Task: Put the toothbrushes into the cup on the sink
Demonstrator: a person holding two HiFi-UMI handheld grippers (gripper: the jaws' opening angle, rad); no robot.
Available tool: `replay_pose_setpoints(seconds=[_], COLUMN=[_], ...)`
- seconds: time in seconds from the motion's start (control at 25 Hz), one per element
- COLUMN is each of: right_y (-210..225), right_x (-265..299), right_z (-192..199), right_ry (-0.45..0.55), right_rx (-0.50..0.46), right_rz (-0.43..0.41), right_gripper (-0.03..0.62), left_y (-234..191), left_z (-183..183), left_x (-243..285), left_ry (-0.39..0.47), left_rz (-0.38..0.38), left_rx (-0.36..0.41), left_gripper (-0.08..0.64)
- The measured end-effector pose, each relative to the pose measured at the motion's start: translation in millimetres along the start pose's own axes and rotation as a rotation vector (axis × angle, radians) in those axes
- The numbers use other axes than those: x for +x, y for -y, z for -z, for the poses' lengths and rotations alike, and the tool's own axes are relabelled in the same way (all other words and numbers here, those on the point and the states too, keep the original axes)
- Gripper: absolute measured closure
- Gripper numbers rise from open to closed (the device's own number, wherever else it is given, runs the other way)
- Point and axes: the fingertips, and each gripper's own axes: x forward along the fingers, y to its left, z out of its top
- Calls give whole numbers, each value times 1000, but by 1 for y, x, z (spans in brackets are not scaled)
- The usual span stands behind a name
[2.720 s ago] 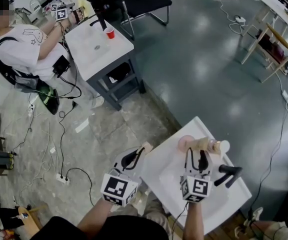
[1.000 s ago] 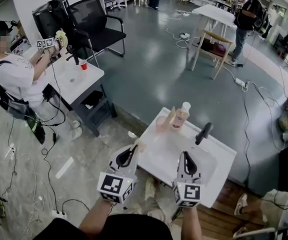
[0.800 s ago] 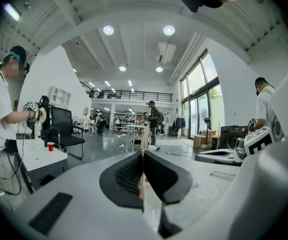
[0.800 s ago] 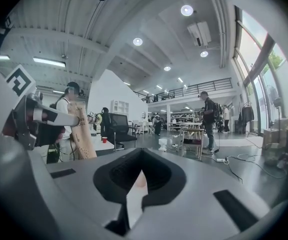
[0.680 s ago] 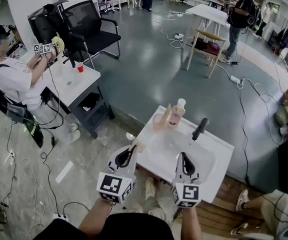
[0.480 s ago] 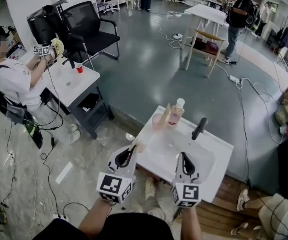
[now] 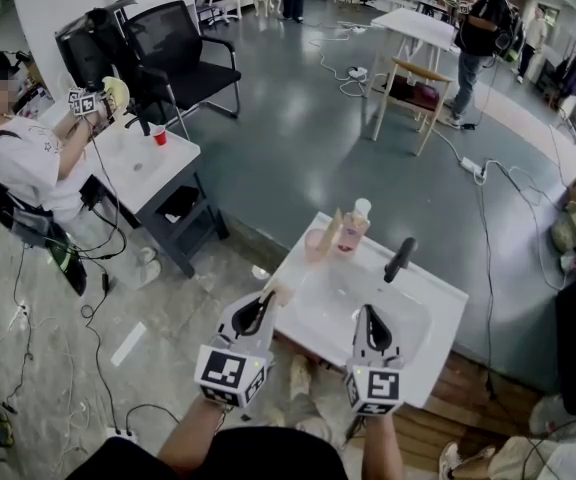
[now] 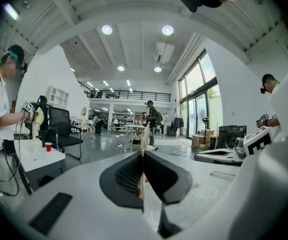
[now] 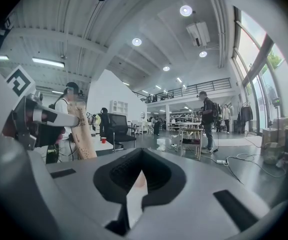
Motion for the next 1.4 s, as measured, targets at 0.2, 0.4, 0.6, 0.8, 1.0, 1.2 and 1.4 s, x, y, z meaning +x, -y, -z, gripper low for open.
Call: replay_pose_setpoints(seconds=[0.2, 0.4, 0.6, 0.8, 1.0, 1.2, 1.4], right_y=[2, 6, 14, 24, 35, 46, 55], right_x=[4, 11, 25, 40, 58, 74, 89], right_z=[4, 7, 6, 15, 24, 38, 42], right_ry=[-4, -11, -25, -36, -51, -74, -87], right_rx=[6, 12, 26, 38, 53, 70, 83], right_rz=[-4, -4, 9, 13, 23, 25, 24], right_gripper=[594, 594, 594, 594, 594, 594, 594], left_y=[-2, -4, -8, -13, -21, -29, -30], left_z=[1, -5, -7, -11, -12, -5, 8], left_x=[6, 18, 42, 70, 102, 132, 157], left_ry=[0, 8, 30, 29, 41, 36, -22], left_rz=[-2, 3, 12, 15, 19, 14, 10], left_rx=[-2, 4, 10, 10, 14, 20, 9], left_gripper=[554, 554, 554, 554, 554, 554, 554])
